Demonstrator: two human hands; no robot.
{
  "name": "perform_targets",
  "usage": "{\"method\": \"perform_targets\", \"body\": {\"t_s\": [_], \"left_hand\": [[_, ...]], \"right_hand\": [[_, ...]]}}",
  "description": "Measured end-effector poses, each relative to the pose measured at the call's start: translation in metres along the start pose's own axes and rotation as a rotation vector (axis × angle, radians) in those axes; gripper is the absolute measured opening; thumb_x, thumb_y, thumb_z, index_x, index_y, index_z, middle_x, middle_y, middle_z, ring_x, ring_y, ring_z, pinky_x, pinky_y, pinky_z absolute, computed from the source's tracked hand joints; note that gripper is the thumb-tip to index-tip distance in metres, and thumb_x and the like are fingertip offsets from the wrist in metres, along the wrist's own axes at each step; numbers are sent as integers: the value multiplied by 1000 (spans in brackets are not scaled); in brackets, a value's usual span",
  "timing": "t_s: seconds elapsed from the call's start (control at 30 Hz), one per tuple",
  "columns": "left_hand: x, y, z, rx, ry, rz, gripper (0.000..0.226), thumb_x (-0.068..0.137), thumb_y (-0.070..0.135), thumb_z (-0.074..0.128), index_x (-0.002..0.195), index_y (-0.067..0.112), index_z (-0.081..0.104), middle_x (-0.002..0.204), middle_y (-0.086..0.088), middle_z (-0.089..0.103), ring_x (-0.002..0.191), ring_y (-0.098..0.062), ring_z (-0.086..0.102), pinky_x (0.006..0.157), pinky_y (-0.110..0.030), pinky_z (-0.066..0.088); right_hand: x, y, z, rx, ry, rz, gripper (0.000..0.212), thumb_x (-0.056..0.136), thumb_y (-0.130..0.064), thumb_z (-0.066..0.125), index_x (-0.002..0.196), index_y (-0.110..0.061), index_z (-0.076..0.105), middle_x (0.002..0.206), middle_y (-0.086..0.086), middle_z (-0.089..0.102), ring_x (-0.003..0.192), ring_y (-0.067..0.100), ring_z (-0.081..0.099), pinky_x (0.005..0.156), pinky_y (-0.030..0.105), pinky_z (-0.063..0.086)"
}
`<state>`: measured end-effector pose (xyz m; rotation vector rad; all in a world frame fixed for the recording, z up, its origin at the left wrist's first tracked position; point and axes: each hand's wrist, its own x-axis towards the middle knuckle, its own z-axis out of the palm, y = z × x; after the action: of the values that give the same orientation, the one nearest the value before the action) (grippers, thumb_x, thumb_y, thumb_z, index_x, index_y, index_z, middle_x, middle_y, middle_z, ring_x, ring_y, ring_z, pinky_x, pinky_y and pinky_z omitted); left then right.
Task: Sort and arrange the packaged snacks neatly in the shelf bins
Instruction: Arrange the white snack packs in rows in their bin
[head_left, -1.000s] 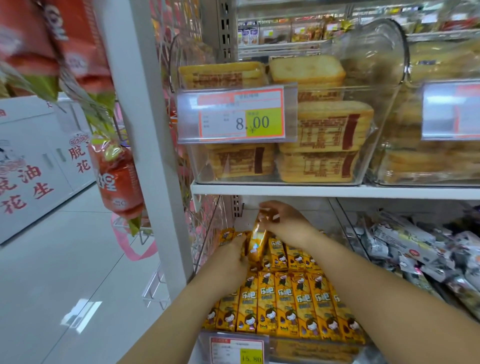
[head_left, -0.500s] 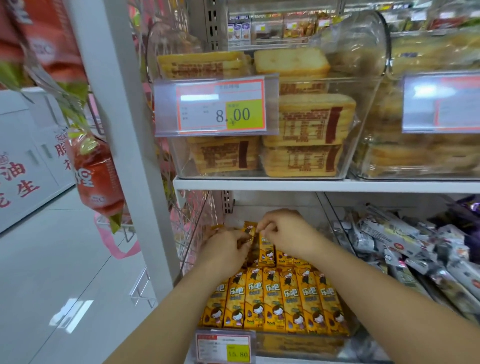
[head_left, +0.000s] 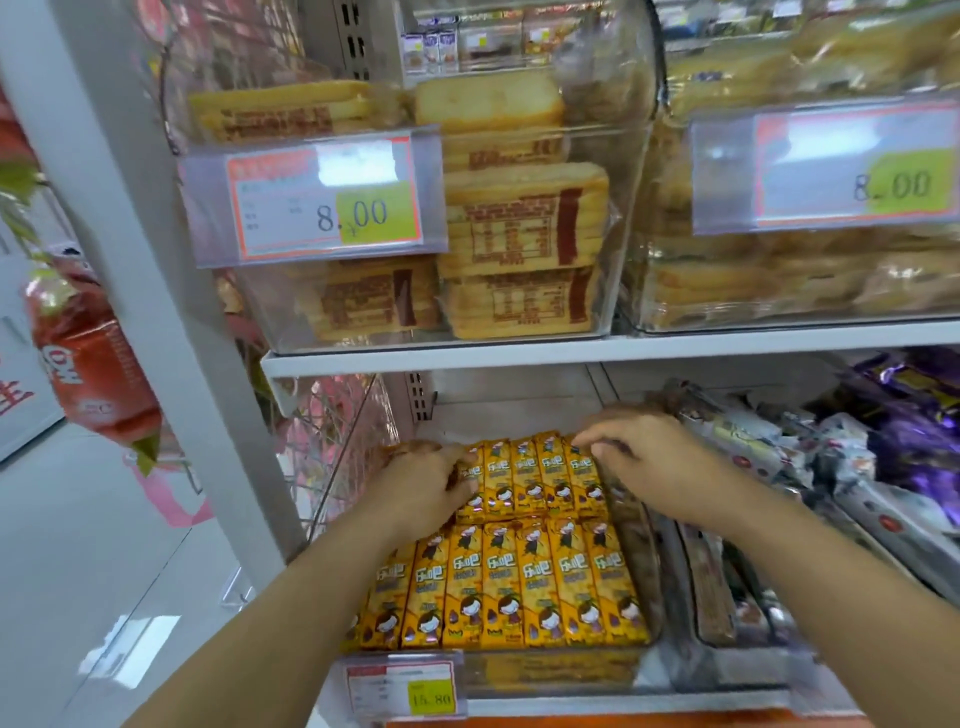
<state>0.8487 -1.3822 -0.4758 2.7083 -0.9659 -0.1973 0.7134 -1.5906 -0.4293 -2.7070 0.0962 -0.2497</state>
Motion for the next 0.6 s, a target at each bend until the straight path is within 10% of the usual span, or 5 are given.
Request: {"method": "perform_targets", "body": {"t_s": [0.3, 0.6], "left_hand": [[33, 41, 9, 70, -95, 129, 60, 93, 63, 25, 148, 42, 16, 160, 4, 10, 147, -25, 3, 116, -55, 3], [31, 43, 17, 333, -62, 230, 64, 90, 67, 28, 147, 40, 15, 152, 1, 29, 136, -26, 28, 108, -45, 21]], "right_hand": [[-2, 9, 1, 69, 16, -58, 29, 98, -16, 44, 119, -20, 64, 121, -7, 60, 111, 7, 52, 89, 19, 39], [-3, 12, 4, 19, 30, -90, 30, 99, -19, 41, 118, -18, 65, 124, -5, 57, 115, 9, 46, 97, 22, 34]]}}
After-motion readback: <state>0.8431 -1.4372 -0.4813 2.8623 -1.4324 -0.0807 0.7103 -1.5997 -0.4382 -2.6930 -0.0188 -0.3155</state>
